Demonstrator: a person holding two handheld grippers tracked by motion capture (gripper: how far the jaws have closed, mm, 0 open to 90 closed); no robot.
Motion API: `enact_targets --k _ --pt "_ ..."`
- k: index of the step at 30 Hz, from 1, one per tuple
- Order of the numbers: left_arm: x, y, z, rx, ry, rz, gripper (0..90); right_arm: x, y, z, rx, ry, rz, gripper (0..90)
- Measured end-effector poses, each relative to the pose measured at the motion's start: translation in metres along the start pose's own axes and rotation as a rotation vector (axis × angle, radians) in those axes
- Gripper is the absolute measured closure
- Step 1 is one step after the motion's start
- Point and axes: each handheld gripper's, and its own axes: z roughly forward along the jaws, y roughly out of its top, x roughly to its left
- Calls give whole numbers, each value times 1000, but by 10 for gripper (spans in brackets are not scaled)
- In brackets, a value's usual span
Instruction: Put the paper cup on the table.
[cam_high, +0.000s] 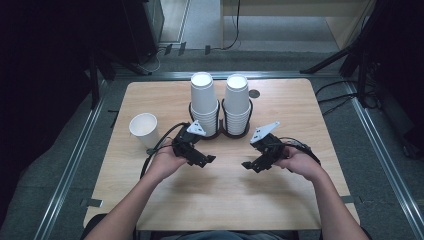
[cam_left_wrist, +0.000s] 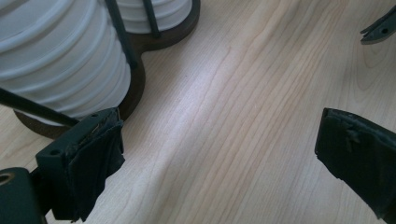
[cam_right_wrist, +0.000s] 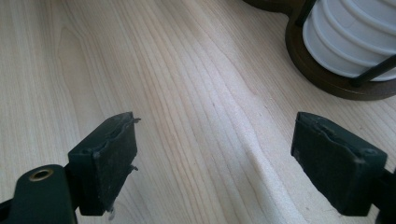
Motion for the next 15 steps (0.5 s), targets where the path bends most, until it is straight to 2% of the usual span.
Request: enact_targets --k 7,15 --pt "-3 2 0 -16 -8 17 12 1 1 0 -1 -2 -2 146" --pt "-3 1 1 -7 -10 34 13 2 2 1 2 2 -7 146"
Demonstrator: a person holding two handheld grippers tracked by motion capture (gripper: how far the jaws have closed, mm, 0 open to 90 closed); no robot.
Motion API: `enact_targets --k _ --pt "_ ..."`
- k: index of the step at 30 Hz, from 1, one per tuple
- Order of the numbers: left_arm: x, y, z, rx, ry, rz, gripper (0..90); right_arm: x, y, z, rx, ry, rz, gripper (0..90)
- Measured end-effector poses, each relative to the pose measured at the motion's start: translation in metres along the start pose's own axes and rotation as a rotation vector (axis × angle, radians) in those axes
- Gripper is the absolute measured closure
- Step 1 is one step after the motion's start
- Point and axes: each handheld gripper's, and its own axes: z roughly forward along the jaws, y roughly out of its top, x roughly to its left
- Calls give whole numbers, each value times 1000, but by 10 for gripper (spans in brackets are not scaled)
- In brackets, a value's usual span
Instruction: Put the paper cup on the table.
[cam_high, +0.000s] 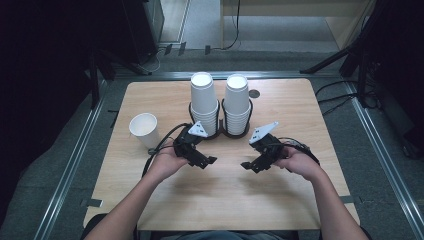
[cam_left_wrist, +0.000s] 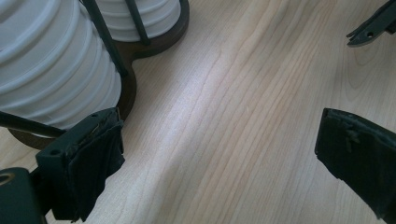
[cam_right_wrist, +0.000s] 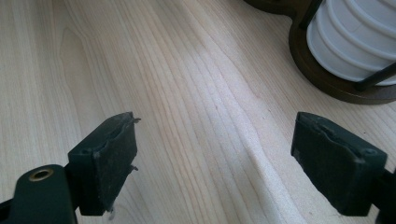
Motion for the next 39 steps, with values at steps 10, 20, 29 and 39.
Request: enact_targets --k 10,20,29,39 --pt "1 -1 0 9 2 1 13 0 0 0 0 -2 -1 146" --pt "2 -1 0 15 1 0 13 0 0 -1 0 -2 -1 146" --pt "2 -2 1 24 2 5 13 1 0 0 8 -3 -6 146" --pt "3 -2 1 29 2 4 12 1 -1 0 8 -3 -8 146"
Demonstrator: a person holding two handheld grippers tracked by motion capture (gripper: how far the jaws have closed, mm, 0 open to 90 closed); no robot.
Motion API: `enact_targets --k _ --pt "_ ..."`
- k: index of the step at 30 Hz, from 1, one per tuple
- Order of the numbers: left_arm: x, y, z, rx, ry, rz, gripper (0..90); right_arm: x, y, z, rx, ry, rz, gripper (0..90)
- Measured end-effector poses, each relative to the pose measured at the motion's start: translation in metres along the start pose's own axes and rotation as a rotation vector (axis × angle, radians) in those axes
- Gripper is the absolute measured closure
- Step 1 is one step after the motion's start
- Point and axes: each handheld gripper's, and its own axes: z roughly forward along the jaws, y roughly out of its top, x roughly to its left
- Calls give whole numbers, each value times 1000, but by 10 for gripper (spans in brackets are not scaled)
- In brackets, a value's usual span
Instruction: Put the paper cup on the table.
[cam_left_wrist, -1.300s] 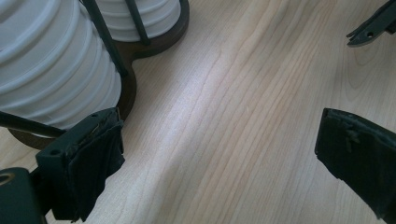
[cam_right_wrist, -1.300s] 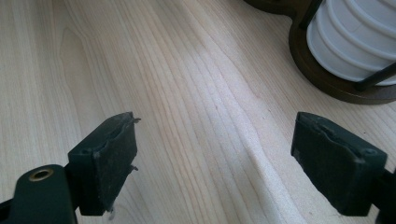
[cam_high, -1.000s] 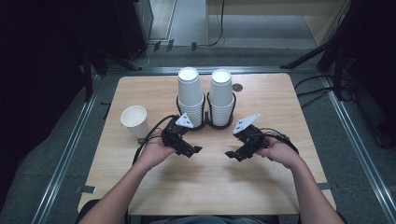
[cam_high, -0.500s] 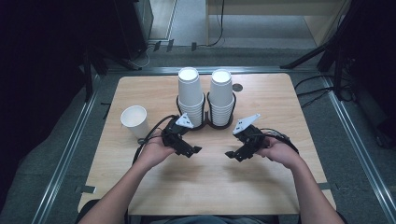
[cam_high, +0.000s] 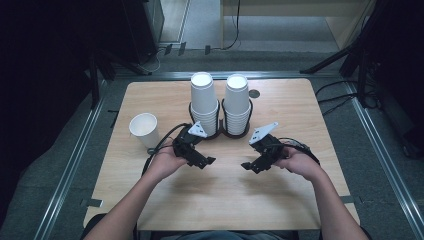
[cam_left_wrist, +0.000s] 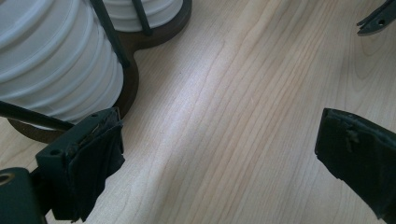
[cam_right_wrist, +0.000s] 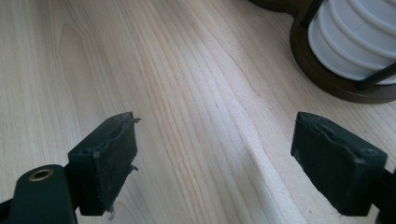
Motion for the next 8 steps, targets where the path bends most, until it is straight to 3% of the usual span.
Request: enact_targets --k 8 --pt "3 -3 5 24 -4 2 12 0 0 1 0 -1 -9 146"
